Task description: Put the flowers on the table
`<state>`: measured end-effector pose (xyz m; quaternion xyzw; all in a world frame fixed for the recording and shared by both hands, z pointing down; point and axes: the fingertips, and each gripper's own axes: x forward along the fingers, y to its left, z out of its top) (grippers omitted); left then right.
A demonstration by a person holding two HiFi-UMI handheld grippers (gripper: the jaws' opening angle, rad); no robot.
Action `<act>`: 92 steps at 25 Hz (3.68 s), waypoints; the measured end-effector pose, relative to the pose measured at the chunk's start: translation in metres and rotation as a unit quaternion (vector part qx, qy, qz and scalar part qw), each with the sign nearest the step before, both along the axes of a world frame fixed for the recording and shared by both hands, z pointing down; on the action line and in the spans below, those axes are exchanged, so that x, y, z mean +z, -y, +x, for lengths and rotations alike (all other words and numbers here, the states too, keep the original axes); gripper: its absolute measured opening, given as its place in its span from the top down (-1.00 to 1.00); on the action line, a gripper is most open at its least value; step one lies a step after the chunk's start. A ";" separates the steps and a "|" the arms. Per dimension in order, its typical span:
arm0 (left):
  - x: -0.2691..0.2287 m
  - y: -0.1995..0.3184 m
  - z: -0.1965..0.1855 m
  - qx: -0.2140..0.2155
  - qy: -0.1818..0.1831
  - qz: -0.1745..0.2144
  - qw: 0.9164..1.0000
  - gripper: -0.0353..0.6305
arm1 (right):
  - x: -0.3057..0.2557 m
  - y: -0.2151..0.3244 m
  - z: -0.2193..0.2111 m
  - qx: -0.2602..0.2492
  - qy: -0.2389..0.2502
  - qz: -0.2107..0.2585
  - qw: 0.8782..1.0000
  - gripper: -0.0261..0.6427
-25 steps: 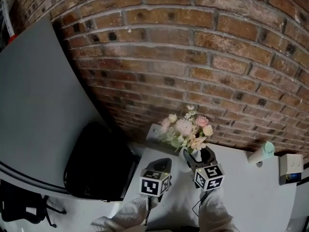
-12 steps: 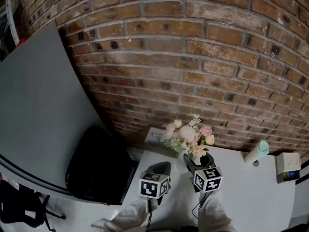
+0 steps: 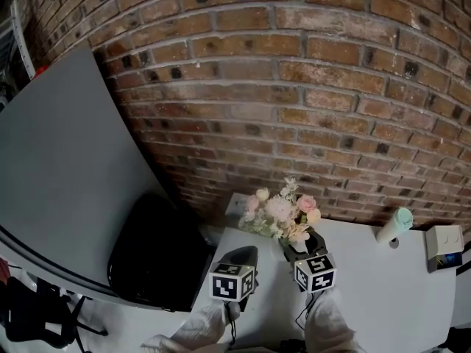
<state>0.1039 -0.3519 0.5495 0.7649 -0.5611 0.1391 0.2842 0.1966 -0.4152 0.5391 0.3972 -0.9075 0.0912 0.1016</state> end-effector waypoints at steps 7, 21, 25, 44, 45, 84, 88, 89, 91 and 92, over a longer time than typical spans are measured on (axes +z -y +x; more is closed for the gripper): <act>-0.004 -0.009 -0.006 -0.006 0.001 0.004 1.000 0.88 | 0.002 -0.005 -0.006 0.003 -0.016 -0.002 1.000 0.17; -0.017 -0.020 -0.017 -0.018 0.003 0.020 1.000 0.88 | 0.002 -0.006 -0.003 0.026 -0.003 -0.026 0.999 0.17; -0.022 -0.021 -0.018 -0.018 0.002 0.027 0.999 0.88 | -0.002 -0.008 -0.002 0.029 -0.003 -0.026 0.999 0.17; -0.055 -0.051 -0.030 -0.009 -0.044 0.059 0.997 0.88 | -0.026 -0.057 0.006 0.066 -0.018 -0.038 0.997 0.18; -0.055 -0.053 -0.031 -0.006 -0.047 0.059 0.997 0.88 | -0.028 -0.061 0.005 0.067 -0.015 -0.038 0.997 0.18; -0.036 -0.124 -0.019 0.176 -0.060 0.057 0.981 0.88 | -0.038 -0.201 -0.018 0.251 0.015 -0.080 0.964 0.83; -0.043 -0.141 -0.008 0.167 -0.044 0.063 0.983 0.88 | -0.043 -0.216 -0.011 0.242 0.049 -0.090 0.965 0.83; -0.044 -0.147 -0.006 0.162 -0.041 0.063 0.984 0.88 | -0.045 -0.222 -0.009 0.238 0.063 -0.095 0.964 0.83; -0.045 -0.158 -0.001 0.154 -0.034 0.064 0.985 0.88 | -0.050 -0.233 -0.005 0.228 0.081 -0.098 0.965 0.83; -0.045 -0.164 0.001 0.149 -0.030 0.063 0.986 0.88 | -0.051 -0.238 -0.002 0.225 0.084 -0.098 0.966 0.83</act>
